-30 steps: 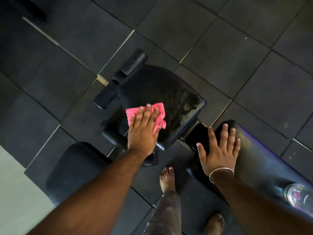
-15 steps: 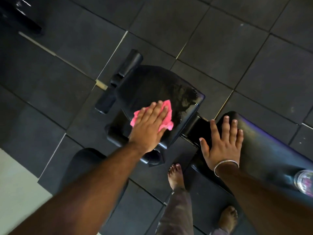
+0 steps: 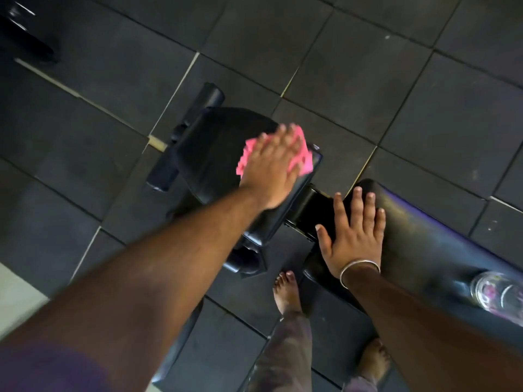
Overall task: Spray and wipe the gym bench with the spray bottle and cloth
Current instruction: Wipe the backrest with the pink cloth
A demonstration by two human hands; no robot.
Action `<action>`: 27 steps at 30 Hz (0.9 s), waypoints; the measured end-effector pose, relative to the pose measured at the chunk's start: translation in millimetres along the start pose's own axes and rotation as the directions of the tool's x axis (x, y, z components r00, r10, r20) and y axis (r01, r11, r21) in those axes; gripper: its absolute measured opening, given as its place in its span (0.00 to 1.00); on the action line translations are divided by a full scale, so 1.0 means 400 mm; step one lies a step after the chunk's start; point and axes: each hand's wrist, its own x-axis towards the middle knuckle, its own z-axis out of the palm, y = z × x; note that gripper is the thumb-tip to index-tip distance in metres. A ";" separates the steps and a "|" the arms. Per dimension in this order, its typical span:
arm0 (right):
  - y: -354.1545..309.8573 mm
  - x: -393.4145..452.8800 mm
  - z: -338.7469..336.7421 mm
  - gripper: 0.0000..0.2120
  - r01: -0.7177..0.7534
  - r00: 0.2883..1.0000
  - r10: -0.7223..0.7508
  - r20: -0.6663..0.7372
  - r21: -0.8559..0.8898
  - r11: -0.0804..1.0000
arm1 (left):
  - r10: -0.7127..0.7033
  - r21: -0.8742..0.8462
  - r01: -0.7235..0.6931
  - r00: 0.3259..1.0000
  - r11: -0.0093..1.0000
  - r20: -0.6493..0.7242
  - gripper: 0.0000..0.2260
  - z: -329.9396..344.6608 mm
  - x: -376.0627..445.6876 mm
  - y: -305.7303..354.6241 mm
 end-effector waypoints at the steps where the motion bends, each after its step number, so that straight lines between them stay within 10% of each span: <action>1: 0.000 0.000 -0.002 0.37 0.000 1.000 0.000 0.003 0.003 1.000 | 0.133 0.040 -0.133 0.991 0.990 0.017 0.30 0.022 -0.077 -0.004; 5: -0.003 0.001 -0.002 0.37 0.002 1.000 -0.002 0.008 -0.004 1.000 | 0.326 0.099 -0.342 0.934 0.935 0.145 0.38 0.065 -0.308 -0.172; 8: -0.002 -0.001 0.001 0.37 -0.001 1.000 0.001 0.007 -0.016 1.000 | -0.067 0.118 0.059 0.996 0.991 0.066 0.39 0.033 -0.248 -0.248; 10: -0.003 -0.001 0.002 0.37 0.003 1.000 -0.003 0.008 -0.017 1.000 | -0.390 -0.033 0.388 0.920 0.921 -0.041 0.32 -0.010 -0.107 -0.230; 13: -0.001 0.000 0.000 0.37 0.007 1.000 -0.007 0.007 -0.010 1.000 | -0.510 -0.158 0.501 0.860 0.851 -0.016 0.30 -0.056 0.101 -0.140; 18: 0.001 0.000 0.000 0.39 -0.007 1.000 0.007 -0.012 0.035 0.999 | 0.068 0.049 -0.070 0.997 0.996 0.034 0.32 0.001 0.044 0.047; 22: 0.001 0.000 -0.003 0.38 -0.009 1.000 0.009 -0.003 0.032 0.999 | 0.510 0.093 -0.549 0.817 0.831 0.269 0.36 0.064 -0.220 -0.041; 24: -0.002 0.000 -0.002 0.37 -0.007 1.000 0.007 -0.006 0.023 1.000 | 0.562 0.139 -0.620 0.769 0.772 0.305 0.35 0.074 -0.238 -0.071; 27: -0.002 -0.001 -0.001 0.37 -0.001 1.000 0.001 -0.005 0.018 1.000 | 0.428 0.244 -0.461 0.886 0.853 0.175 0.37 0.047 -0.097 -0.008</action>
